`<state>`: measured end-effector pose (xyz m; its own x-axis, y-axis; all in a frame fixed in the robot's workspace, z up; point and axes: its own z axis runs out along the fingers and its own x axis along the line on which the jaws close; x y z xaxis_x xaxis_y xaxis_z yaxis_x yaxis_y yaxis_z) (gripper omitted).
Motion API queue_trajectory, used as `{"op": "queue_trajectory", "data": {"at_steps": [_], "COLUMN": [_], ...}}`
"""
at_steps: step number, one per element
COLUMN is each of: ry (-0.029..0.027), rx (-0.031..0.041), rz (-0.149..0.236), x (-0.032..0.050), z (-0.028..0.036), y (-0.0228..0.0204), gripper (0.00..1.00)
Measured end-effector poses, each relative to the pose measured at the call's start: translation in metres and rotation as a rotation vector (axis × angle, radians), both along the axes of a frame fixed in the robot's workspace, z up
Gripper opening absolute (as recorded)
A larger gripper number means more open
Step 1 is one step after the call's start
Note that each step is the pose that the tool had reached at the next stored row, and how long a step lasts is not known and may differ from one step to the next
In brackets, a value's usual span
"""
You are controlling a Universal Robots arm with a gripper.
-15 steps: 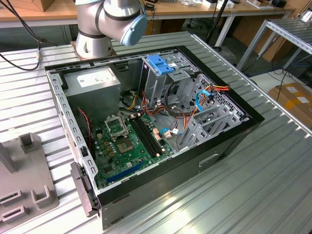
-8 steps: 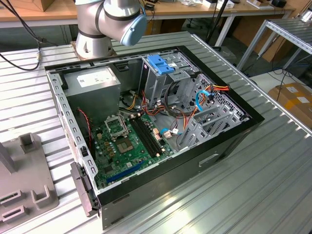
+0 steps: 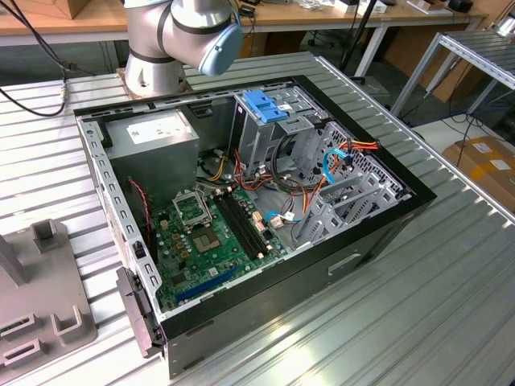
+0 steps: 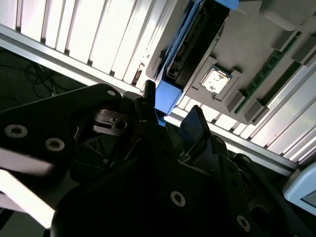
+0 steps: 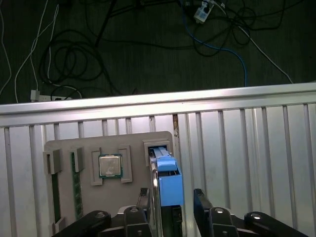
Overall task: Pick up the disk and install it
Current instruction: 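Pick up the disk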
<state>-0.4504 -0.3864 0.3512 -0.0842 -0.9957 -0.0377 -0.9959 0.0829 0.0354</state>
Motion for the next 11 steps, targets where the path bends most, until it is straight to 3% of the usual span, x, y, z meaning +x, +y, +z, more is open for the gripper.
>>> {"op": "queue_trajectory", "data": {"at_steps": [11], "ry": [0.0001], "rx": [0.0], "rz": [0.001], "x": [0.0], "z": [-0.0006], "y": [0.0], "gripper": [0.48]}}
